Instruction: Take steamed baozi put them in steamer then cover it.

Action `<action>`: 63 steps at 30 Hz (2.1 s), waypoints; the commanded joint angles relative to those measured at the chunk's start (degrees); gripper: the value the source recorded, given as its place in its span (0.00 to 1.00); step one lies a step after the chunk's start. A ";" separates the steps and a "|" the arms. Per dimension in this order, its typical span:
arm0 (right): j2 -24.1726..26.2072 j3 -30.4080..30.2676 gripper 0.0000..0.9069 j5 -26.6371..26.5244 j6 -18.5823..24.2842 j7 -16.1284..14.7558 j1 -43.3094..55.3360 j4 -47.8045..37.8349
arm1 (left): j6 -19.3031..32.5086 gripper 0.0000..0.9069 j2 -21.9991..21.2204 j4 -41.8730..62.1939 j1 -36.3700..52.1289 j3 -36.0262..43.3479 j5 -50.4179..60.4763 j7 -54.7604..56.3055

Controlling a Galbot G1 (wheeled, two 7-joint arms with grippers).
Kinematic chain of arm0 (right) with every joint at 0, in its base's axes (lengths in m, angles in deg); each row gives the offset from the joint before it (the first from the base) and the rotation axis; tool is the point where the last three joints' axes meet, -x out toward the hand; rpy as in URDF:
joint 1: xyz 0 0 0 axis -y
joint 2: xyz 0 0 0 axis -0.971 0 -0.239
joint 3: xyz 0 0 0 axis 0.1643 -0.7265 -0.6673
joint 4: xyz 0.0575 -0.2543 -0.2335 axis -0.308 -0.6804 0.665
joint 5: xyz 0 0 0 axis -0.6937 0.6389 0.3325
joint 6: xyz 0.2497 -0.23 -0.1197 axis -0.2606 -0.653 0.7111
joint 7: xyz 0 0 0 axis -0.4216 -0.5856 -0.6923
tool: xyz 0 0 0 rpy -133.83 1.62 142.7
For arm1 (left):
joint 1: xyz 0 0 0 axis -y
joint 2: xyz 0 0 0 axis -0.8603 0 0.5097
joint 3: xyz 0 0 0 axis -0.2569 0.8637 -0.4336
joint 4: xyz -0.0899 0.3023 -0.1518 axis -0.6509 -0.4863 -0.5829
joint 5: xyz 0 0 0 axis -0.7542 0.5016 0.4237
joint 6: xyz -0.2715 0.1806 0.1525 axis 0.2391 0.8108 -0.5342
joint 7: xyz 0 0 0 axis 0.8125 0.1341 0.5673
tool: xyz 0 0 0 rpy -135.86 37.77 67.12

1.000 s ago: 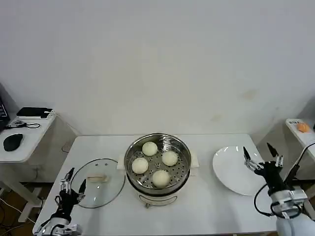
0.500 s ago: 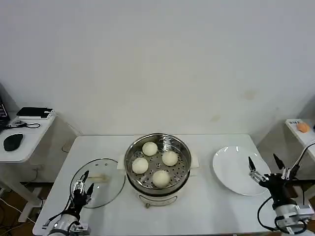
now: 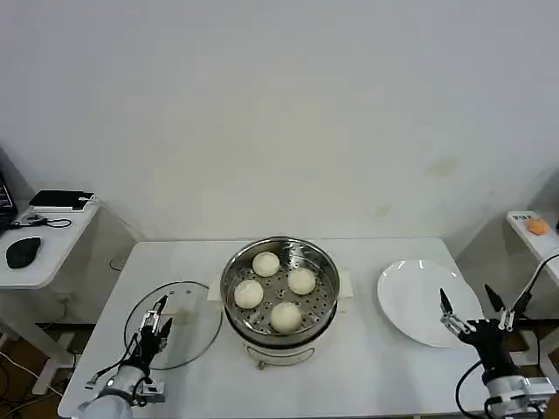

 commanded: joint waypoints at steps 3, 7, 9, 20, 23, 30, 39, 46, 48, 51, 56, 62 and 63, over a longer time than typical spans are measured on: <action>-1.10 0.19 1.00 1.12 0.46 -0.04 -1.17 0.08 | -0.27 1.00 0.28 5.63 7.32 2.39 0.59 -0.35; -1.54 0.04 1.00 1.63 0.76 -0.25 -1.29 -0.01 | -0.34 1.00 -0.19 8.03 9.54 3.19 0.80 -0.31; -1.53 0.04 1.00 1.59 0.68 -0.24 -1.30 0.10 | -0.32 1.00 -0.42 9.31 10.48 3.19 0.98 -0.07; -1.41 0.03 1.00 1.50 0.80 -0.24 -1.00 -0.39 | 0.26 0.00 -0.85 10.13 9.75 3.17 0.72 0.81; -0.97 -0.12 1.00 1.40 0.61 -0.22 -0.57 -0.35 | 0.55 0.00 -1.02 9.52 9.34 2.88 0.72 0.98; -0.73 -0.73 1.00 1.11 0.43 0.00 -0.18 0.37 | 0.73 0.00 -1.08 4.82 6.07 0.66 1.17 2.41; -0.67 -2.73 1.00 1.39 0.33 -0.14 -0.23 1.54 | -2.56 0.00 0.15 -7.50 -0.14 -3.90 0.21 2.98; 0.02 -3.50 1.00 1.16 -0.56 -0.95 -0.17 2.67 | -10.27 0.00 2.80 -15.72 -2.54 -7.66 -5.28 -0.04; 0.24 -3.85 1.00 0.62 -1.51 -1.02 -0.13 2.47 | -11.57 0.00 3.82 -17.81 -3.05 -7.82 -6.58 -0.79; 0.35 -3.85 1.00 1.90 -1.74 -1.21 0.01 1.66 | -13.67 0.00 4.95 -20.74 -3.11 -8.47 -8.02 -2.22; 0.24 -4.18 1.00 3.90 -1.65 -1.51 0.84 0.89 | -16.67 0.00 6.56 -27.10 -3.57 -7.23 -8.95 -5.81; -0.39 -6.43 1.00 6.08 -2.27 -1.72 1.06 1.62 | -20.05 0.00 8.56 -29.51 1.02 -0.92 -8.46 -9.08; -0.72 -6.72 1.00 7.07 -2.26 -1.74 1.02 1.64 | -20.36 0.00 8.68 -29.30 1.56 -0.16 -8.84 -9.32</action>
